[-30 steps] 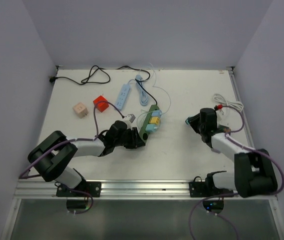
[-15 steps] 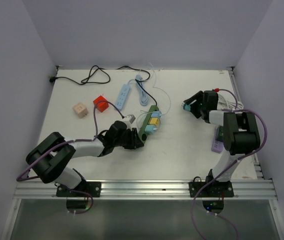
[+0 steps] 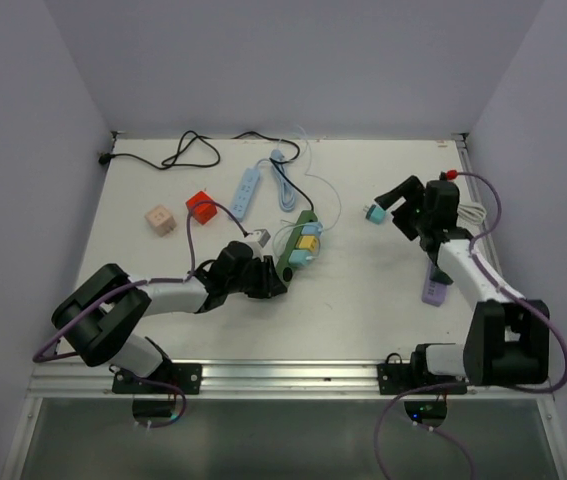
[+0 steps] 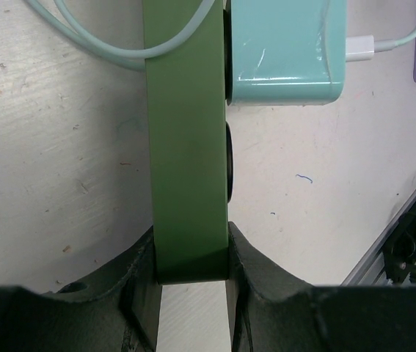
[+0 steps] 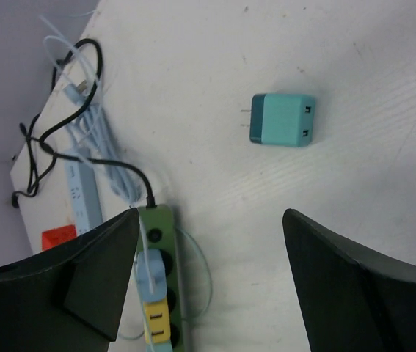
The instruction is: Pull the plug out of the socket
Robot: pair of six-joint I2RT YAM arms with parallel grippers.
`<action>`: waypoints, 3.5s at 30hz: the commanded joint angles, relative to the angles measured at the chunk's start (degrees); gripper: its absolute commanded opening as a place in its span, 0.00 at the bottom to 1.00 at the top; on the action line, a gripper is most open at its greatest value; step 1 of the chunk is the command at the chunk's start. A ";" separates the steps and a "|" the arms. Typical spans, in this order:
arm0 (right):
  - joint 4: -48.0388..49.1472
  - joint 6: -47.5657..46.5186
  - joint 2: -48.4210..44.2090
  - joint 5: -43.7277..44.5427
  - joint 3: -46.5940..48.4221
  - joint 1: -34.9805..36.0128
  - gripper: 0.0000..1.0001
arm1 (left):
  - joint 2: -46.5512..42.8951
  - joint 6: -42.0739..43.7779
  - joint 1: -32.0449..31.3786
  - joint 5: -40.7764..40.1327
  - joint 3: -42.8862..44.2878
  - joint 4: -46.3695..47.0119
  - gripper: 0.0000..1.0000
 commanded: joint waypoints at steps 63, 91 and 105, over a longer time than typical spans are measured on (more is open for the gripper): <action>11.66 11.93 -9.02 17.99 -14.57 41.21 0.00 | 1.49 -8.50 3.69 6.07 -5.04 13.35 0.00; 5.95 13.96 -11.05 18.00 -12.29 41.21 0.00 | -3.95 2.88 7.13 -10.60 1.52 -4.01 0.00; -0.29 10.80 -18.77 21.09 -16.77 37.01 0.00 | -4.22 3.77 6.34 -7.36 3.11 -2.71 0.00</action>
